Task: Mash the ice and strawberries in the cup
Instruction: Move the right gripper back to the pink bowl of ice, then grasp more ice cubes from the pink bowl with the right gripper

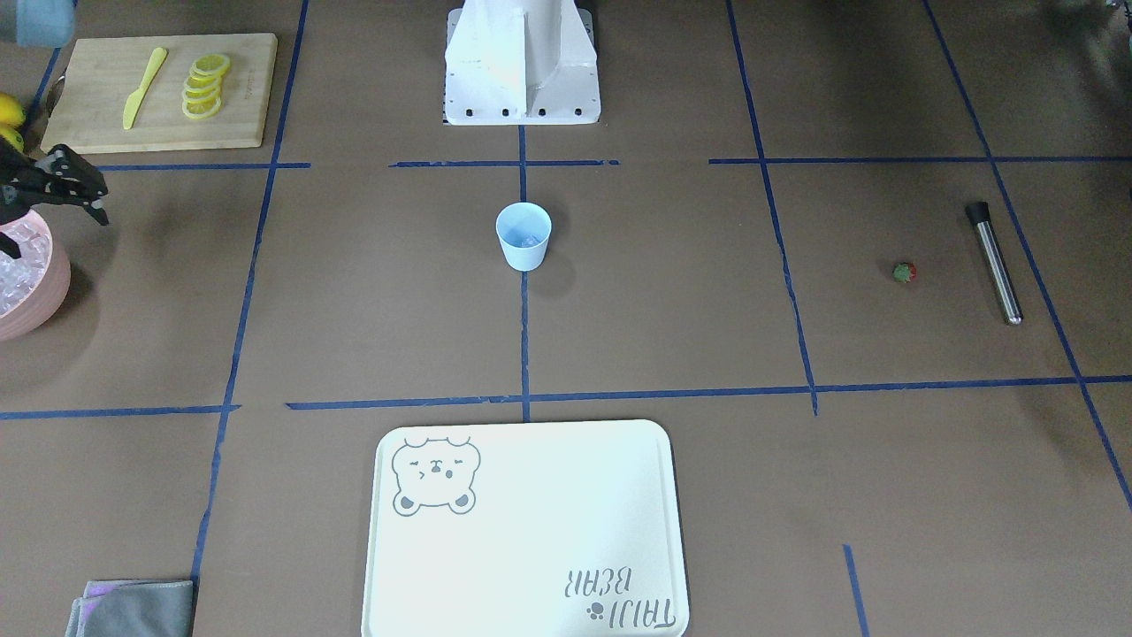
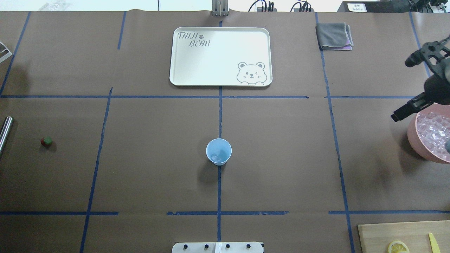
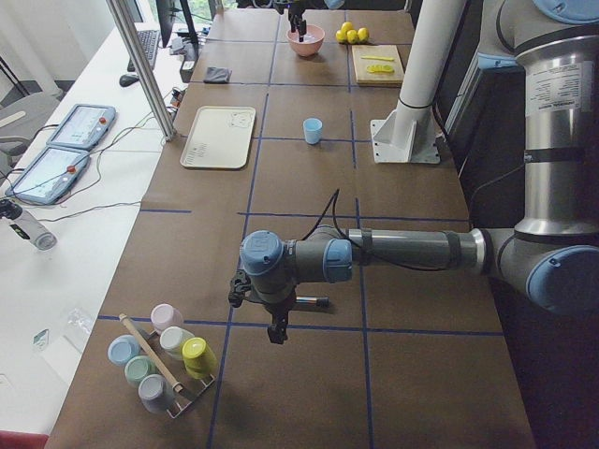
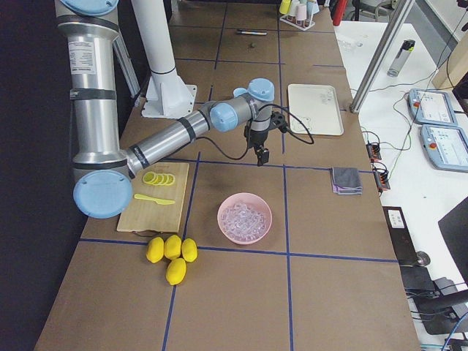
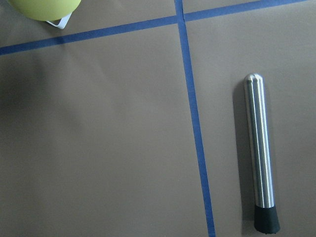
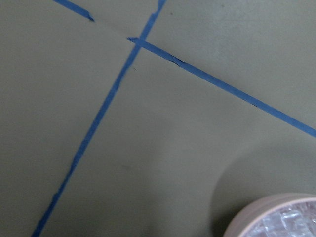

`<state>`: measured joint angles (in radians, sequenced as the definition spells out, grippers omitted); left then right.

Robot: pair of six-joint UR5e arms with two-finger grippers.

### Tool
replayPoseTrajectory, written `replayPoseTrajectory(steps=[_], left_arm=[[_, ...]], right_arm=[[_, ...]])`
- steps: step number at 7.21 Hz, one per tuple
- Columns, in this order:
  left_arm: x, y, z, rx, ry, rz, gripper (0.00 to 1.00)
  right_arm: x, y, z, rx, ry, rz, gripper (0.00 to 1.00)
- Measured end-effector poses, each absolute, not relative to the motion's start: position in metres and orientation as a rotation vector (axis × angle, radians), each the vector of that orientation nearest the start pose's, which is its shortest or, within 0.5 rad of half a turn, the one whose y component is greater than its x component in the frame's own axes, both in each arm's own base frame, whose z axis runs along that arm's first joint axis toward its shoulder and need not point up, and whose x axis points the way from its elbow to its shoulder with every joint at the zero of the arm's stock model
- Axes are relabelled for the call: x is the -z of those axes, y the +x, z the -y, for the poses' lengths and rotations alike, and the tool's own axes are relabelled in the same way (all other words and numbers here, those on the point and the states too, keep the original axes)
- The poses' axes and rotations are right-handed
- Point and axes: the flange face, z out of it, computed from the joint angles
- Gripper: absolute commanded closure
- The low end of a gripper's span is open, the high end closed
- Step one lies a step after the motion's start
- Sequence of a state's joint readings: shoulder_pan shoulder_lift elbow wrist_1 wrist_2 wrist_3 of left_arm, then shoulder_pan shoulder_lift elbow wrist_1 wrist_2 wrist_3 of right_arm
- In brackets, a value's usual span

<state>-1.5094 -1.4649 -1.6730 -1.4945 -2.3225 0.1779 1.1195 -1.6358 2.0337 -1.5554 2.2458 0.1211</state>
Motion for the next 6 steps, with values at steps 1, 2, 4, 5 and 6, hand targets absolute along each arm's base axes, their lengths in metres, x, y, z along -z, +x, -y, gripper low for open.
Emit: replayPoseTrajectory(steps=[1,2,4,5,6], left_arm=[[-0.667,-0.038,0.444,-0.198,-0.031,-0.756,0.00],[-0.666,-0.038,0.444,-0.199,-0.030,-0.756,0.00],[-0.666,-0.038,0.444,-0.199,-0.030,-0.756,0.00],[-0.666,-0.038,0.444,-0.199,-0.030,-0.756,0.00],[-0.666,-0.038,0.444,-0.198,-0.031,-0.756,0.00]], right_arm=[[-0.498,-0.122,0.432,0.460,0.212,0.768,0.01],[-0.525,-0.117,0.427,0.464,0.224,0.774,0.02],[-0.567,-0.113,0.422,0.467,0.227,0.776,0.03],[-0.585,-0.113,0.422,0.469,0.229,0.776,0.04],[-0.597,-0.113,0.422,0.469,0.232,0.777,0.05]])
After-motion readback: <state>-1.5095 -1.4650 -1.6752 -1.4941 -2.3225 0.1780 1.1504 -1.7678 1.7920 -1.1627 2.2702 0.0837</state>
